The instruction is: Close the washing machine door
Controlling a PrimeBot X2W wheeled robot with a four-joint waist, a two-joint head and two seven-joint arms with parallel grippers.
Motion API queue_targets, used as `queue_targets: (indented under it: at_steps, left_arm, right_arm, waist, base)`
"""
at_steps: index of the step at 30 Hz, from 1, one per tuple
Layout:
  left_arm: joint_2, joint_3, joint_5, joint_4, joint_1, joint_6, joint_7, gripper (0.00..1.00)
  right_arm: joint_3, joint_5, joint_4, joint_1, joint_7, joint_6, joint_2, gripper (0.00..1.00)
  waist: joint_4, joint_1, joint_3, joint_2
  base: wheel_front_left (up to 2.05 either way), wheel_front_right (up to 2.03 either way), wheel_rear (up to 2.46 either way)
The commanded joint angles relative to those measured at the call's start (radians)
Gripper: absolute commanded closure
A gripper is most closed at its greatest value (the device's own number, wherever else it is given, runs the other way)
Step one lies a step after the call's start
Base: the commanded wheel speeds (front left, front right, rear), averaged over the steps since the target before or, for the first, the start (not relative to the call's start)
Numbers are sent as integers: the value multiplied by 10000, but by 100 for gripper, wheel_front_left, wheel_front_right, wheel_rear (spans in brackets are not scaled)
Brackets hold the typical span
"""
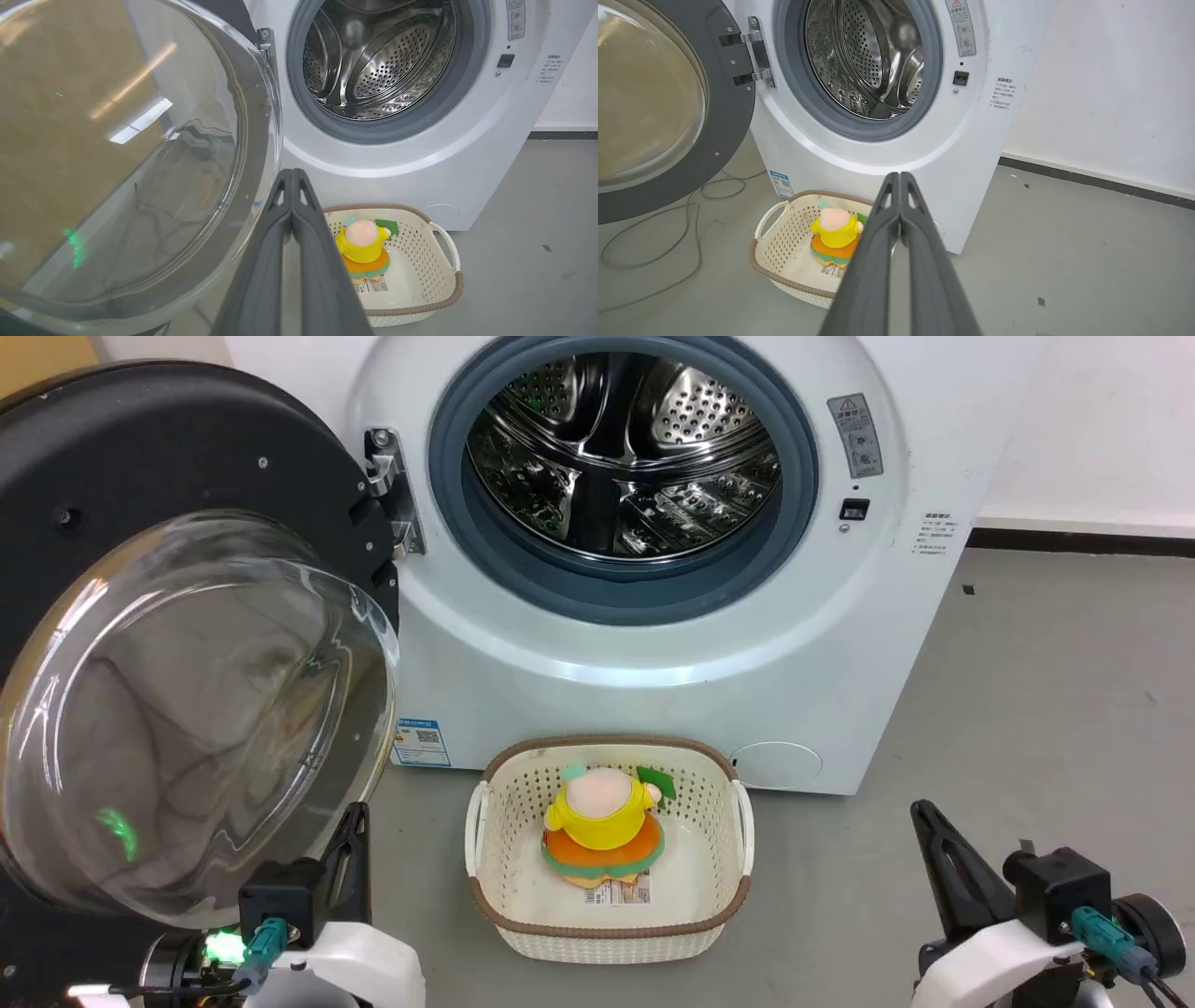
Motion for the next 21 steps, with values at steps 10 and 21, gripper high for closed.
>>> queue_targets:
  at_steps: [10, 21]
  left_arm:
    - [0, -41, -25, 20, 10, 27, -73, 0]
    - [-1, -129, -90, -10, 33, 92, -303, 0]
  right_arm:
    - [3, 92, 39, 8, -72, 0, 0, 0]
    - [-15, 362, 115, 21, -303, 1, -9, 0]
  waist:
    - [0, 0, 2, 0]
    - [73, 0, -10, 0]
  base:
    - [0, 0, 0]
    - [0, 0, 0]
